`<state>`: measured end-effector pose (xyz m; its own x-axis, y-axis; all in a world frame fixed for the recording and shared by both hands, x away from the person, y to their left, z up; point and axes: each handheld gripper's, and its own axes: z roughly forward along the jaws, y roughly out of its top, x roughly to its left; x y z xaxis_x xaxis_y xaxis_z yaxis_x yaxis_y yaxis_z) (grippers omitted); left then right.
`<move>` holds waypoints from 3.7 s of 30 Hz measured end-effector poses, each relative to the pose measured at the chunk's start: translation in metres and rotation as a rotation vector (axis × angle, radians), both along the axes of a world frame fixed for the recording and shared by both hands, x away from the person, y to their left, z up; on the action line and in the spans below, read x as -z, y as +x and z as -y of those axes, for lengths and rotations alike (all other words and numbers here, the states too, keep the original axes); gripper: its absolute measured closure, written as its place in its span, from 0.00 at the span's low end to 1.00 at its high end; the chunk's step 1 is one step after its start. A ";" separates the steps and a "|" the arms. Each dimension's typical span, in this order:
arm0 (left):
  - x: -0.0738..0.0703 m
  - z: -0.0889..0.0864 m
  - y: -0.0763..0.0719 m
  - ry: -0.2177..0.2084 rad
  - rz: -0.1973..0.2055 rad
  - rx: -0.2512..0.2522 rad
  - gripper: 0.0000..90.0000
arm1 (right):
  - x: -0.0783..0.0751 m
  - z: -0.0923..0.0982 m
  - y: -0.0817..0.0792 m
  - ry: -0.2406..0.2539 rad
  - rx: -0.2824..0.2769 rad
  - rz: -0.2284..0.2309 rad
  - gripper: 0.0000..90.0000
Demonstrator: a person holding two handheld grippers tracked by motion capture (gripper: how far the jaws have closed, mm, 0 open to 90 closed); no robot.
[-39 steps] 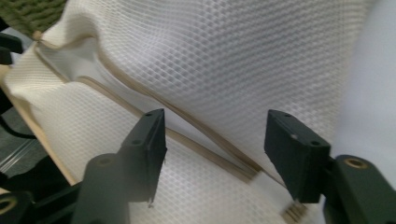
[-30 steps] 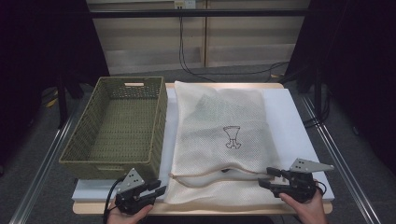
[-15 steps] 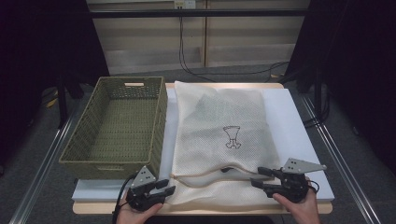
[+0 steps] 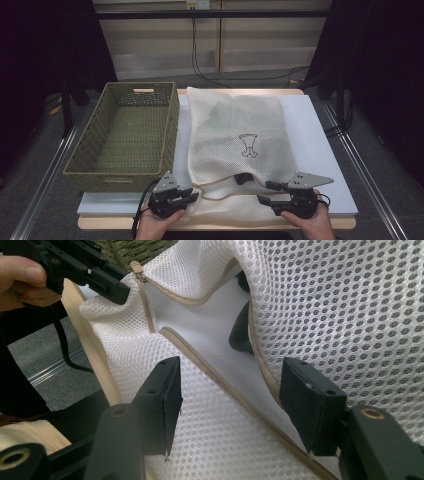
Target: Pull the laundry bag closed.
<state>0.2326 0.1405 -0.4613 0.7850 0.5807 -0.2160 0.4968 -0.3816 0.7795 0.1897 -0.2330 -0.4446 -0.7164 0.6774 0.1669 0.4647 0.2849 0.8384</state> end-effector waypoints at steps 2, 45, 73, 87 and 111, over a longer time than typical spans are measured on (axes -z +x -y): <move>-0.003 0.002 0.002 0.004 0.009 0.009 0.91 | -0.002 -0.001 -0.001 0.013 -0.005 -0.001 0.49; -0.030 0.016 -0.005 0.032 0.131 0.087 0.94 | -0.029 -0.118 0.065 0.032 -0.215 -0.138 0.68; -0.031 0.006 -0.005 0.037 0.132 0.078 0.94 | -0.027 -0.128 0.070 0.022 -0.248 -0.145 0.95; -0.036 -0.003 -0.005 0.014 0.138 0.065 0.94 | -0.023 -0.136 0.073 0.000 -0.278 -0.143 0.88; -0.044 -0.009 -0.004 0.010 0.143 0.061 0.94 | -0.022 -0.144 0.078 -0.067 -0.351 -0.058 0.81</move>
